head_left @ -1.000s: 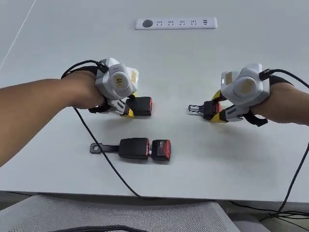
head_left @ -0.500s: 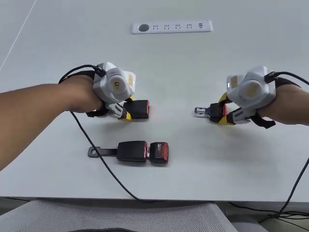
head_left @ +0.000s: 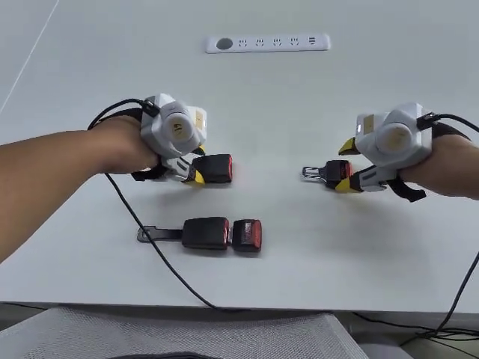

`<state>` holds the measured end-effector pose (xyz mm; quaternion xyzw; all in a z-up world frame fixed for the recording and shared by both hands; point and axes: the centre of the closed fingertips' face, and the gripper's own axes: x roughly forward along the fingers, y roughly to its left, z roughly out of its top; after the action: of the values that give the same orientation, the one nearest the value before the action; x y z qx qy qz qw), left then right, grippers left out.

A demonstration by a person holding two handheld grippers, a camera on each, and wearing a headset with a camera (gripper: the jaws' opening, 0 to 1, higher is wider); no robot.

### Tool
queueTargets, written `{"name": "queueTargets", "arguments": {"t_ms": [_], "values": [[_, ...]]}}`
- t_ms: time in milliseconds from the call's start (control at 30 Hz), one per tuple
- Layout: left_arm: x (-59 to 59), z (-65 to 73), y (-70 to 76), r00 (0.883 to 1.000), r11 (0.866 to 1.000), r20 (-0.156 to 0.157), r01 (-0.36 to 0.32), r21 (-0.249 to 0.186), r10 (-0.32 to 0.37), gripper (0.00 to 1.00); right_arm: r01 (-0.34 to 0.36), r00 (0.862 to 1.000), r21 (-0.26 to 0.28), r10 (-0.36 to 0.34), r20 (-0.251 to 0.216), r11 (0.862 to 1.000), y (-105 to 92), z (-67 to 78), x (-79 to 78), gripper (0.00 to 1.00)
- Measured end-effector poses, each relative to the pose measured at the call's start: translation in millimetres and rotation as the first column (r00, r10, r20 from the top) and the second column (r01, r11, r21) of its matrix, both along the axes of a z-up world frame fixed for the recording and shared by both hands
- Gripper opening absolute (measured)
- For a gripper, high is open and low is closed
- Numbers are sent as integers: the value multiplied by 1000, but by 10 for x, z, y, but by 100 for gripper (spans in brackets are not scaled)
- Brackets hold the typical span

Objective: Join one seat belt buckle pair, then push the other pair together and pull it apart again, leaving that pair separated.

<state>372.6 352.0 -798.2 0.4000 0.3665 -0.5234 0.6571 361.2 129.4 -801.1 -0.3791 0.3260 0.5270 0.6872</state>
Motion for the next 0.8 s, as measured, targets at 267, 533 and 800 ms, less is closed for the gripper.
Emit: {"name": "queueTargets", "arguments": {"t_ms": [267,533,800], "values": [[-193,212,208,996,997,66,-65,-41,68,45,83,997,89,-82,-13,993,0,155,-169,44],[-599,329,534,982,977,49,-178,-122,185,48,158,987,147,-160,6,977,23,335,-391,51],[-876,483,700,949,935,50,-296,-197,311,52,228,972,221,-235,4,948,73,536,-586,63]]}}
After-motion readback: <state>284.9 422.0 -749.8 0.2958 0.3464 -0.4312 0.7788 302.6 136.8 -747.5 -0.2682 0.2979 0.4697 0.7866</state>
